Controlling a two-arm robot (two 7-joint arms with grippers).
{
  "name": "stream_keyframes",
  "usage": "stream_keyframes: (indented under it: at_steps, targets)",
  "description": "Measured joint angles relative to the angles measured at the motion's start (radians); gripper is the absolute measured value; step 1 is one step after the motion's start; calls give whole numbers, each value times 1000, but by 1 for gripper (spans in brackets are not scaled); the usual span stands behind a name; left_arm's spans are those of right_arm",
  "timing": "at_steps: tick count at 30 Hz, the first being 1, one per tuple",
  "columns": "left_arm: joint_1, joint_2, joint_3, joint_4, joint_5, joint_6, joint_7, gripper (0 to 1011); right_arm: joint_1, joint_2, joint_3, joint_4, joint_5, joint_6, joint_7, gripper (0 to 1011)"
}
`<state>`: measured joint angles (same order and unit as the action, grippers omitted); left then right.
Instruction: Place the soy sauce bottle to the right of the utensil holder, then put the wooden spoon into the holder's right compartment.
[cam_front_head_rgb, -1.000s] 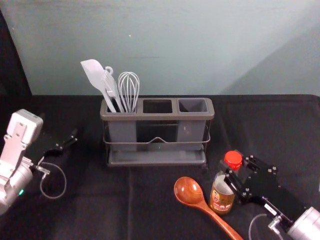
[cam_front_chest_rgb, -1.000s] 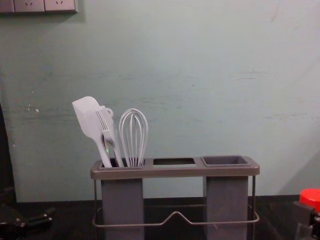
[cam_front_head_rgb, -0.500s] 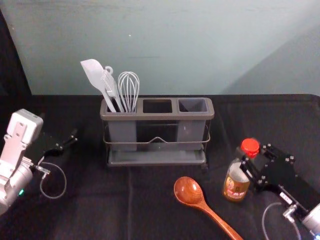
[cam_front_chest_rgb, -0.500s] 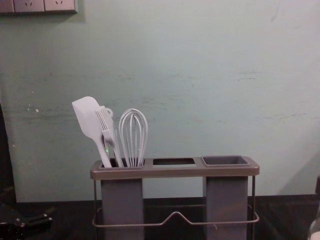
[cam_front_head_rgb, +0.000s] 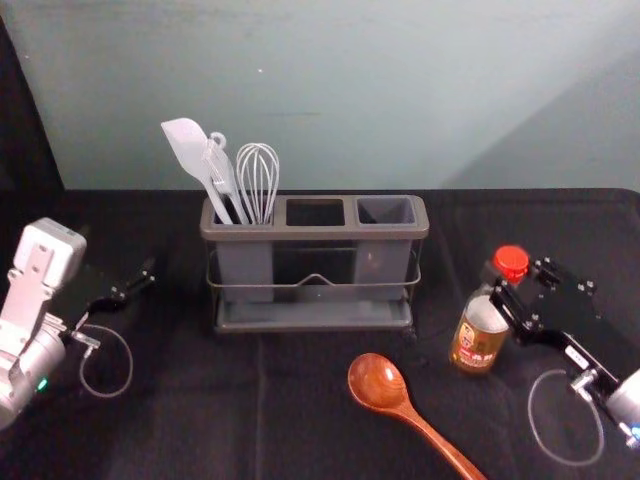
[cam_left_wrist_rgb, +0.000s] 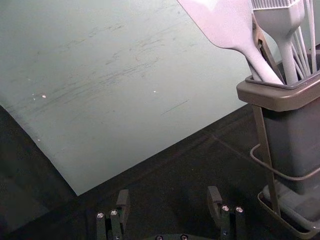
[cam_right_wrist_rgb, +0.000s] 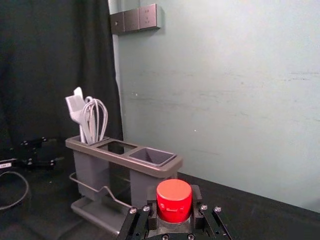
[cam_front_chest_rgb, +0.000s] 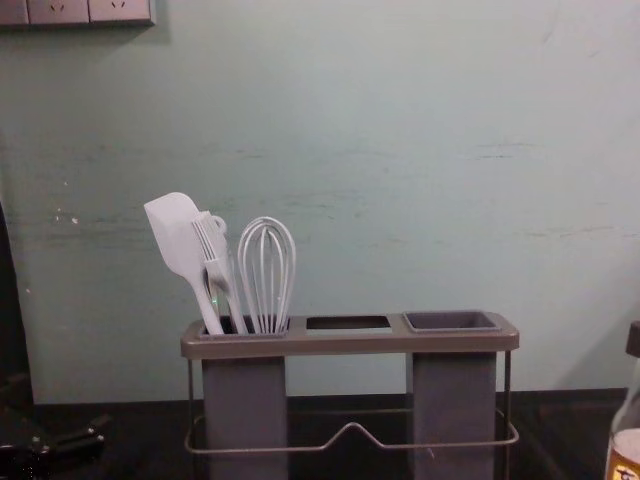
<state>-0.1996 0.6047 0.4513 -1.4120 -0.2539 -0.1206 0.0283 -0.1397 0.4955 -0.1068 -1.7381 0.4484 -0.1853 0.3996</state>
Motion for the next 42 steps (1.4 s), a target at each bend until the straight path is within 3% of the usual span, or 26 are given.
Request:
stream_keyframes:
  at_steps: [26,42]
  targets:
    - [0,0,0,0,0,0,0,1012,215,-79,-53,220,-26,16,27,382]
    - [0,0,0,0,0,0,0,1011,294,-113,-77,309,-36,13,31,382]
